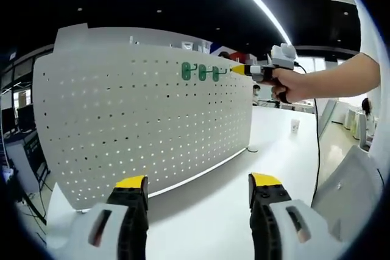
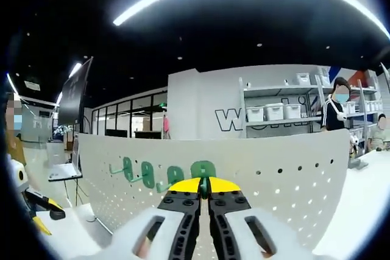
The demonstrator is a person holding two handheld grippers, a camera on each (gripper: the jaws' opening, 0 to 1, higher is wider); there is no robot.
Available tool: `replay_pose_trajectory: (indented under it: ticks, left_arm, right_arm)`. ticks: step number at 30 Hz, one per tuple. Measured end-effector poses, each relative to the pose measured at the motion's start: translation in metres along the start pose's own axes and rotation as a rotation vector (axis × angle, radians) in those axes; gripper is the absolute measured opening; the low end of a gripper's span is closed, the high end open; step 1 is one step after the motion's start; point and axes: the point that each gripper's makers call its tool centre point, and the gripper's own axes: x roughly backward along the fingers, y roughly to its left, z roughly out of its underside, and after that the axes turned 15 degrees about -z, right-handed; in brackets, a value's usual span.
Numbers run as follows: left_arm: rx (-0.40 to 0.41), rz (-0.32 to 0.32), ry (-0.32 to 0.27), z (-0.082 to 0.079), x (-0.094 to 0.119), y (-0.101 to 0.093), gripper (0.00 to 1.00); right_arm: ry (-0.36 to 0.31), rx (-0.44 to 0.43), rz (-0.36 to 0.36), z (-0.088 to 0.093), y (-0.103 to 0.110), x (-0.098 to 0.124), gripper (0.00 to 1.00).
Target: Insert the hook assembly into the mounting plate slot until the hook locks in place.
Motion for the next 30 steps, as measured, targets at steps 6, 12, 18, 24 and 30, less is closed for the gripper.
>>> replay_pose_trajectory:
  ticks: [6, 12, 18, 24, 30]
  left_arm:
    - [0.007, -0.008, 0.008, 0.003, 0.001, 0.002, 0.69]
    - [0.008, -0.011, 0.014, 0.003, 0.001, 0.001, 0.68]
    - [0.005, -0.013, 0.02, 0.004, 0.003, 0.002, 0.68]
    - [0.006, -0.019, 0.024, 0.005, 0.003, 0.004, 0.68]
    - [0.006, -0.018, 0.026, 0.006, 0.003, 0.003, 0.68]
  right_arm:
    - [0.005, 0.004, 0.003, 0.003, -0.004, -0.003, 0.01]
    - [0.003, 0.001, 0.004, 0.005, -0.007, -0.006, 0.01]
    - [0.007, 0.006, 0.007, 0.007, -0.008, -0.008, 0.01]
    - [0.01, 0.005, 0.015, 0.01, -0.011, -0.009, 0.01]
    - [0.015, 0.005, 0.018, 0.012, -0.012, -0.009, 0.01]
